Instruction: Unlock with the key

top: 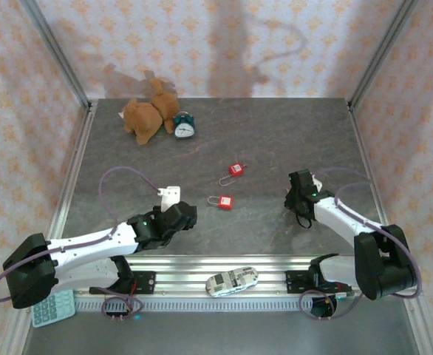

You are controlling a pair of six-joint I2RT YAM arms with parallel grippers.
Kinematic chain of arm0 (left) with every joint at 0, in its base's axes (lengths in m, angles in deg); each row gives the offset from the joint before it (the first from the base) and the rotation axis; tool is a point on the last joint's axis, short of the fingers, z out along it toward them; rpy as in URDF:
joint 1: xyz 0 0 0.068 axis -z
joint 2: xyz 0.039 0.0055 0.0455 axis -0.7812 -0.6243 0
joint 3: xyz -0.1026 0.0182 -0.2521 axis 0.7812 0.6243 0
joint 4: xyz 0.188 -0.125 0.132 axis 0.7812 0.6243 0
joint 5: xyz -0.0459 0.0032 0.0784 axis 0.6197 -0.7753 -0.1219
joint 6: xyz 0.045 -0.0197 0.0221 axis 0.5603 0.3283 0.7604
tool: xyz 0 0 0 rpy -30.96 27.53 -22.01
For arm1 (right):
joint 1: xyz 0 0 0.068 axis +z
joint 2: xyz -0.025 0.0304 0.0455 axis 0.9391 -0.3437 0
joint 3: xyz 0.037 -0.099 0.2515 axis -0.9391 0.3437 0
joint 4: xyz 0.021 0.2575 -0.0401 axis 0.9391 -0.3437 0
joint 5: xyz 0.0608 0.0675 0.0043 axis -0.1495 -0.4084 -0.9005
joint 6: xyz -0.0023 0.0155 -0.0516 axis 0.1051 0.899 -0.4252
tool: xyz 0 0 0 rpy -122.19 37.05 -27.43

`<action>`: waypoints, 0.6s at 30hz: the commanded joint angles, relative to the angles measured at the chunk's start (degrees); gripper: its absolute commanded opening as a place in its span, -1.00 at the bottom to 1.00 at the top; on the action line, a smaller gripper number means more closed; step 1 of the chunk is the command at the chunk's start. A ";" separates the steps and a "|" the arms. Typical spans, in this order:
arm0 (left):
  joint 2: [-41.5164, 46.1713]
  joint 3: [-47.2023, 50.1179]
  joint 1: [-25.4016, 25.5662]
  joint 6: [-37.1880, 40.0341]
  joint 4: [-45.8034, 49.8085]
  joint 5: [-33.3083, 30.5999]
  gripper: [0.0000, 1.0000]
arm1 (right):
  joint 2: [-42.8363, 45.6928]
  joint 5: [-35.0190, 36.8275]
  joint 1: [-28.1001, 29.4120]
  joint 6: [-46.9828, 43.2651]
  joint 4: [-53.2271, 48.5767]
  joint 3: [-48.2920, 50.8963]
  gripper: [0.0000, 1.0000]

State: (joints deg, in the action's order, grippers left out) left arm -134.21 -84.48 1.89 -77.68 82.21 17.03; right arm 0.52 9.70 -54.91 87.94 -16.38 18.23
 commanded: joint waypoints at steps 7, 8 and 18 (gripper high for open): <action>-0.11 -0.50 0.22 -1.88 -0.81 -1.24 0.63 | -5.45 -2.49 -1.77 1.87 3.83 -1.26 -0.63; -0.24 -0.47 0.23 -1.86 -0.62 -1.12 0.63 | -5.26 -2.66 -1.80 1.57 3.94 -1.22 -0.68; 0.94 -1.61 0.10 1.07 1.15 -4.10 0.65 | 2.74 -1.96 -1.79 -1.12 1.49 -0.92 -0.94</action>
State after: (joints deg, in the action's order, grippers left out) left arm -134.11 -84.52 1.89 -77.79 82.15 16.53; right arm 0.48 6.75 -56.55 88.13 -13.59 17.84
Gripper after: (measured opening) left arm 0.824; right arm 0.049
